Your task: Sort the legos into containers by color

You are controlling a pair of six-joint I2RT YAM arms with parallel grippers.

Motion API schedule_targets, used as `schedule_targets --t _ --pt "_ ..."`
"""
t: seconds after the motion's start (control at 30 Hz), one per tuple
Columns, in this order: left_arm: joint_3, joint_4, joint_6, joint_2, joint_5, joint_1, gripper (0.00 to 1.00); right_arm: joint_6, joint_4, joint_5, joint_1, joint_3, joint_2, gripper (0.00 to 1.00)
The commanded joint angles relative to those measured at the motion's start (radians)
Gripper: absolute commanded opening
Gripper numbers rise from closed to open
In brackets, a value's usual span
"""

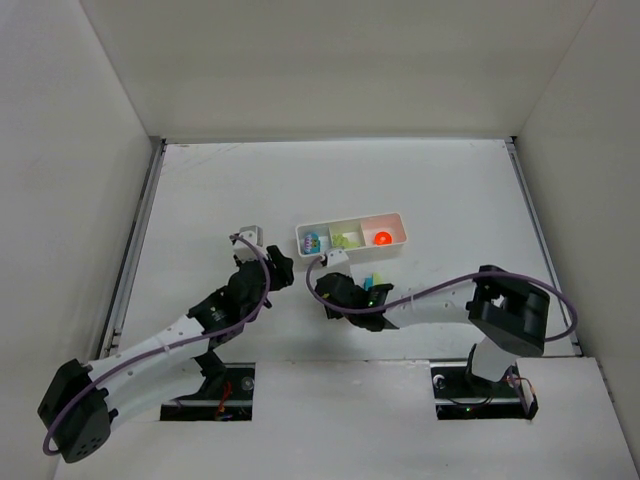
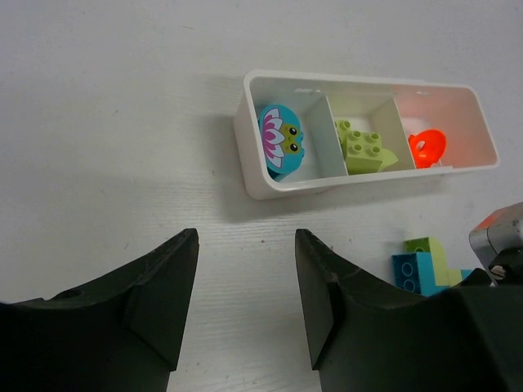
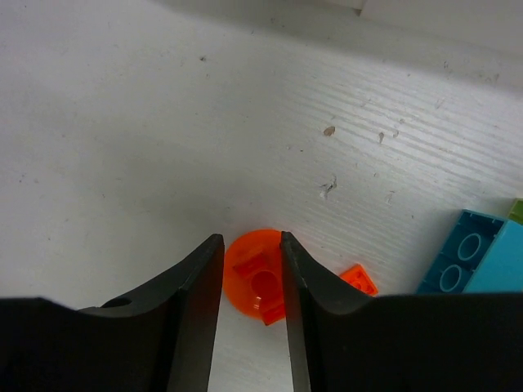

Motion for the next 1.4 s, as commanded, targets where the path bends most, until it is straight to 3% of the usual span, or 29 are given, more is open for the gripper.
schedule_targets --t 0.0,0.1,0.2,0.67,0.73,0.8,0.83,1.03,1.37 --pt "-0.015 0.009 -0.013 -0.029 0.008 0.011 0.48 -0.013 -0.015 0.034 0.004 0.046 0.019 0.38" --pt "-0.023 0.009 -0.011 -0.05 0.008 0.019 0.48 -0.014 -0.032 0.036 0.011 0.049 0.022 0.39" --pt "-0.024 0.007 -0.007 -0.055 0.008 0.026 0.48 -0.011 -0.04 0.051 0.021 0.044 0.019 0.48" --pt "-0.018 0.004 0.002 -0.058 0.008 0.035 0.48 0.009 -0.073 0.129 0.07 0.038 -0.004 0.28" --pt "-0.017 0.004 0.004 -0.055 0.008 0.037 0.48 0.009 -0.07 0.134 0.071 0.038 -0.028 0.32" --pt "-0.015 0.004 0.006 -0.052 0.008 0.037 0.48 0.012 -0.067 0.14 0.073 0.033 -0.059 0.48" --pt "-0.015 0.004 0.006 -0.052 0.008 0.037 0.48 0.013 -0.066 0.142 0.073 0.029 -0.079 0.51" --pt "-0.014 0.003 0.007 -0.055 0.008 0.037 0.48 0.033 -0.089 0.109 0.079 0.018 -0.096 0.42" --pt "-0.015 -0.002 0.007 -0.06 0.01 0.037 0.48 0.039 -0.129 0.103 0.094 0.038 -0.047 0.42"
